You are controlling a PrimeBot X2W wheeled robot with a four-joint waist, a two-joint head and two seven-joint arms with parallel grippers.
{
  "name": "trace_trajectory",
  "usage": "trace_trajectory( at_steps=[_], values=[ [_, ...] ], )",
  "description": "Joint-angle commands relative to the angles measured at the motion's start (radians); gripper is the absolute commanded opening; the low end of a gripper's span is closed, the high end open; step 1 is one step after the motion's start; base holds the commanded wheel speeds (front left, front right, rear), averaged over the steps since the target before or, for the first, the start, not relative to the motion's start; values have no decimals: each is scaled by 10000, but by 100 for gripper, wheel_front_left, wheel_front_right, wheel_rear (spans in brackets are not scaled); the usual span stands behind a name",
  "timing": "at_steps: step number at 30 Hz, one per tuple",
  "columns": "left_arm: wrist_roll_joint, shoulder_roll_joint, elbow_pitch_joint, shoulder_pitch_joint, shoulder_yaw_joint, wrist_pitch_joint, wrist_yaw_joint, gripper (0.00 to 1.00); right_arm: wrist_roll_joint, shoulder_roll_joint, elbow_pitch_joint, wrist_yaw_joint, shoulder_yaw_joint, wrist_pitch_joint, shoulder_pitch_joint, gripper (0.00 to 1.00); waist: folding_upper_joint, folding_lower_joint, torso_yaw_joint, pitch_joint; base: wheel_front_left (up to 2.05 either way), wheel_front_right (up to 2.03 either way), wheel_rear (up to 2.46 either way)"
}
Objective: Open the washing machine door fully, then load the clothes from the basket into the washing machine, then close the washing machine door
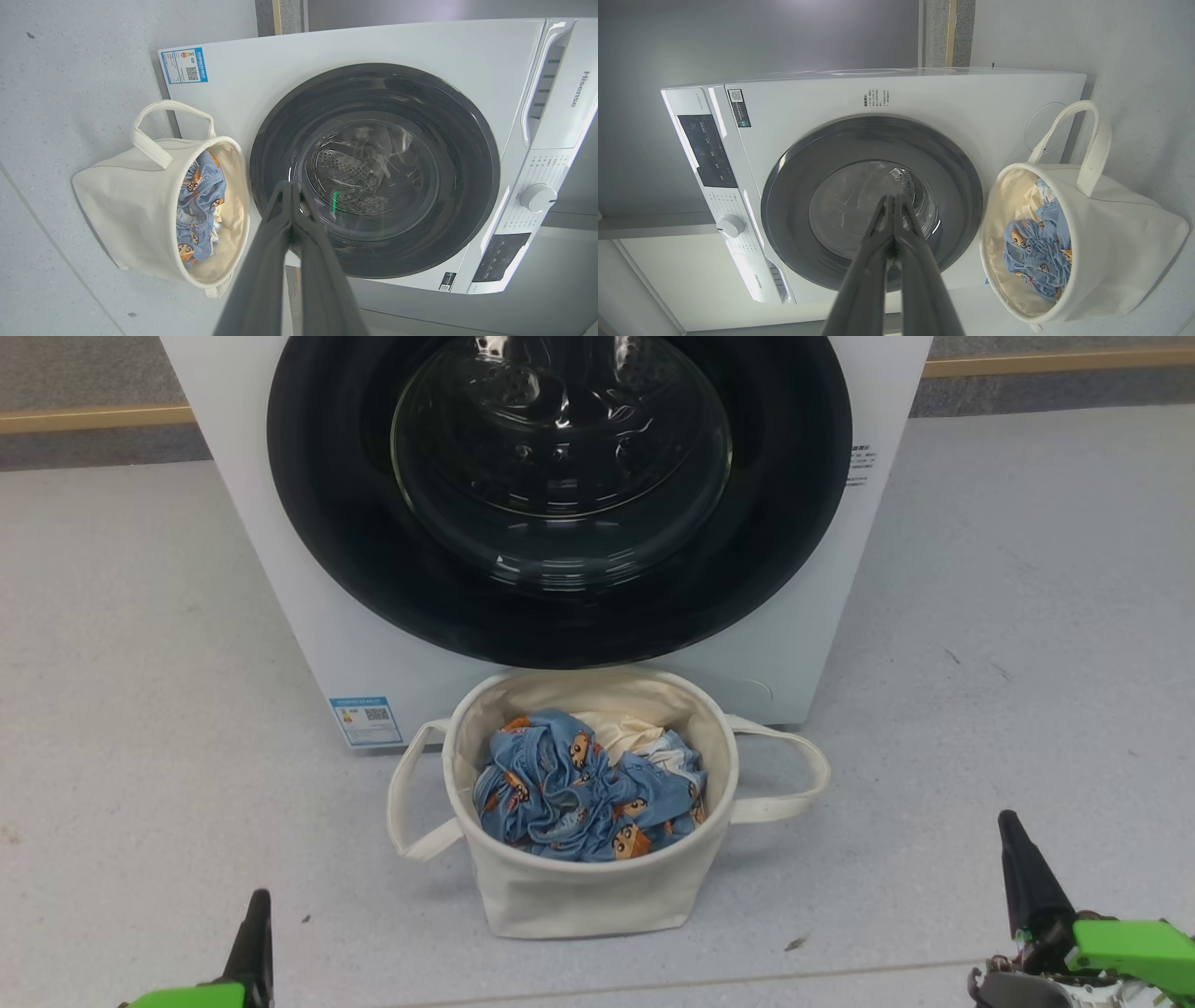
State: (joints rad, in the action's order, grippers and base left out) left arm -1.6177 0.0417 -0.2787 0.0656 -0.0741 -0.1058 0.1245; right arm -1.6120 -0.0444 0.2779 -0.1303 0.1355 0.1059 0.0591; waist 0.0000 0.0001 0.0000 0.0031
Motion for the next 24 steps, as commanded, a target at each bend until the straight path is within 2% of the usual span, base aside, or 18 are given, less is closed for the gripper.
trace_trajectory(
  at_steps=[1,24],
  values=[
    [92,85,338,424,-399,-76,62,0,36,-58,-332,-4,-214,75,489,0,0,-1,0,0,0,0,0],
    [91,85,338,424,-398,-75,62,0,35,-58,-332,-4,-215,74,488,0,0,-1,0,0,0,0,0]
  ],
)
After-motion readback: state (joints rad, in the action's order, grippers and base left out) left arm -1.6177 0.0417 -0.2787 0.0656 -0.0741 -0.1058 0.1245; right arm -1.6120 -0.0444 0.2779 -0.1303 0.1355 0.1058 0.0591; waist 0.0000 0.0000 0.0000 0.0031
